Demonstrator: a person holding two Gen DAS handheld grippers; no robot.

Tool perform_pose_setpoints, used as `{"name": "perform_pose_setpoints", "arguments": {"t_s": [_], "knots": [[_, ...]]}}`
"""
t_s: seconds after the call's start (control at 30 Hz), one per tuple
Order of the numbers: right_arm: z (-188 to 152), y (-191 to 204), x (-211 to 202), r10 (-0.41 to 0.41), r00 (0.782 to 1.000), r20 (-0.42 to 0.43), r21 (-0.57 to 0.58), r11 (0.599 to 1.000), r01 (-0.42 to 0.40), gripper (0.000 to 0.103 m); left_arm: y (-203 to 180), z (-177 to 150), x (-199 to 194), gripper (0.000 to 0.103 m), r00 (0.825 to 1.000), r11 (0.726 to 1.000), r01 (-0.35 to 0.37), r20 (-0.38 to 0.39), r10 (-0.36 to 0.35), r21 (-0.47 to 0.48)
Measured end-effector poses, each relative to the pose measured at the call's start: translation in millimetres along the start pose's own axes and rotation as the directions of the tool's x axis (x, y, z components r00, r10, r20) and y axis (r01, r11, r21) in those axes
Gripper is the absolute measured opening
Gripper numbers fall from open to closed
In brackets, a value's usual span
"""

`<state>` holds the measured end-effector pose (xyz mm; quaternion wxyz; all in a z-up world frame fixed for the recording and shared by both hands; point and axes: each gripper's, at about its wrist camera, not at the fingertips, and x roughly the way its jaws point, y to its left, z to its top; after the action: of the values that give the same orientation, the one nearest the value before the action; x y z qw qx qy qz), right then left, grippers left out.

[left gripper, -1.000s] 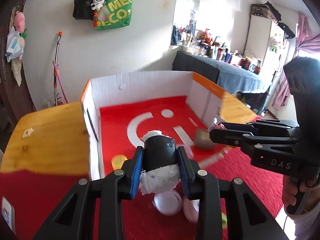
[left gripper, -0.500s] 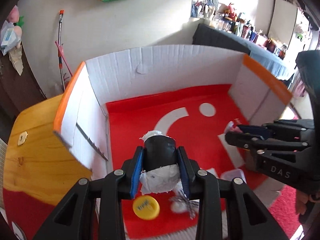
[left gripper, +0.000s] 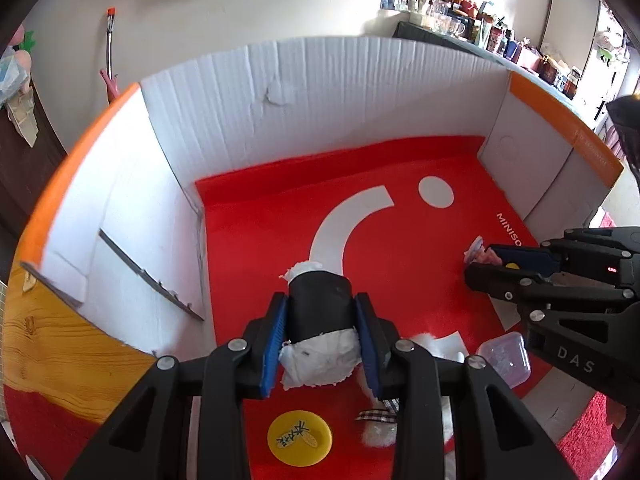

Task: Organize objects
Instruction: 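Lift and carry the plush and figure with both tools into the orange box, then lower both items onto the box floor and open both grippers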

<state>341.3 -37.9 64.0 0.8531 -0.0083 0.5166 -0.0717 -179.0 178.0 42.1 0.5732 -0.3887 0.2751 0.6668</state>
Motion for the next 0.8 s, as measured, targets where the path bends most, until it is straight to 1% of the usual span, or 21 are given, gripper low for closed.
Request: {"name": "perform_pose_setpoints", "arguments": {"t_s": [0.23,0.43,0.77,0.8], "knots": [[-4.3,0.5,-3.5,-0.028,1.000,-0.001,-0.027,0.999,0.028,0.020,-4.4,-3.3,-0.6,0.035,1.000,0.999,-0.017,-0.015,0.017,0.034],[-5.5,0.2,-3.3,-0.031,1.000,-0.003,-0.017,0.999,0.031,0.020,-0.9,-2.8,0.5,0.036,0.999,1.000,-0.002,-0.038,0.002,0.016],[-5.5,-1.5,-2.9,-0.037,0.999,0.000,-0.007,0.999,0.037,0.020,-1.1,-5.0,-2.9,0.036,0.999,0.999,-0.013,-0.033,0.014,0.034],[-0.4,4.4,4.7,-0.036,0.999,-0.001,-0.005,0.999,0.036,0.020,-0.3,-5.4,-3.3,0.036,0.999,0.999,-0.010,-0.033,0.011,0.032]]}}
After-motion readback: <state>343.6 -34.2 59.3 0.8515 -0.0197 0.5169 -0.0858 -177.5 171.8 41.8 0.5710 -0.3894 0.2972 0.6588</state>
